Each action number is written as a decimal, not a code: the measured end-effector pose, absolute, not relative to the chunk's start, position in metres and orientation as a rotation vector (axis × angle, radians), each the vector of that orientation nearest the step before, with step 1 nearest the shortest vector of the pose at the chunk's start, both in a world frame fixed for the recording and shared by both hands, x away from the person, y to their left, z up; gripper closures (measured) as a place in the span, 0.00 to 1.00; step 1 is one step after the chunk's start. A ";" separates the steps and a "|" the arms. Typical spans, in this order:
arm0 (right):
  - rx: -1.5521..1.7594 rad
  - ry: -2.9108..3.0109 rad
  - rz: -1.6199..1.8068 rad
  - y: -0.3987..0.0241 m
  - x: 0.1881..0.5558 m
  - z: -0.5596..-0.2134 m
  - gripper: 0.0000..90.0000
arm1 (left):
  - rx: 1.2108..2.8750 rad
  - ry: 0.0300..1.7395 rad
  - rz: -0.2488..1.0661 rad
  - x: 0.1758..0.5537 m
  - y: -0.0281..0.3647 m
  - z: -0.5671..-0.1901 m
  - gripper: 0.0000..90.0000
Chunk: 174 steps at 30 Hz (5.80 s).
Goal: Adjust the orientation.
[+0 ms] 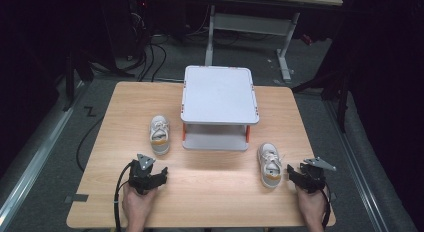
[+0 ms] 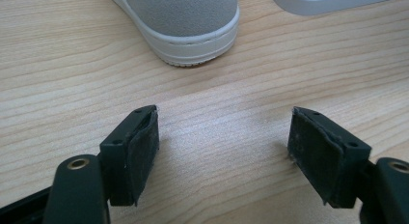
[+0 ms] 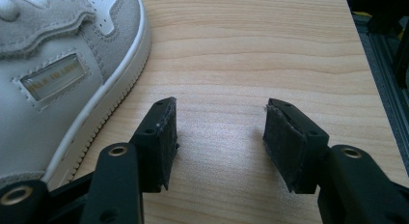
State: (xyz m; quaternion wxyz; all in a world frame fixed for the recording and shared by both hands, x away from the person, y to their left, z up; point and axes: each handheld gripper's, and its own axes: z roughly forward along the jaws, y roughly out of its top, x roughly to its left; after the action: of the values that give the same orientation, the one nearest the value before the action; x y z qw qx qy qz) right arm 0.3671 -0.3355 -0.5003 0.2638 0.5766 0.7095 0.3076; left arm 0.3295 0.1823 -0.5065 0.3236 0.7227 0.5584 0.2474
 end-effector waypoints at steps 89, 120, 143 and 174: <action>1.152 2.152 0.966 -0.165 0.320 -0.451 0.90 | 1.892 1.459 0.636 0.329 0.183 -0.506 0.30; 1.187 2.132 1.485 -0.201 0.329 -0.458 0.37 | 1.885 1.488 0.661 0.328 0.182 -0.507 0.29; 1.467 1.958 0.973 -0.301 0.378 -0.499 0.45 | 1.856 1.505 0.577 0.331 0.188 -0.503 0.31; 1.474 2.011 0.865 -0.296 0.386 -0.501 0.44 | 1.915 1.556 0.615 0.425 0.213 -0.437 0.53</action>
State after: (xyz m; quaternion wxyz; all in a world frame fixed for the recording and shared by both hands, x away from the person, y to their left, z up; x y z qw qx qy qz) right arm 0.3861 -0.2962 -0.5011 0.2485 0.5409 0.7382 0.3174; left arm 0.4250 0.2131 -0.4369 0.2949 0.7196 0.5847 0.2310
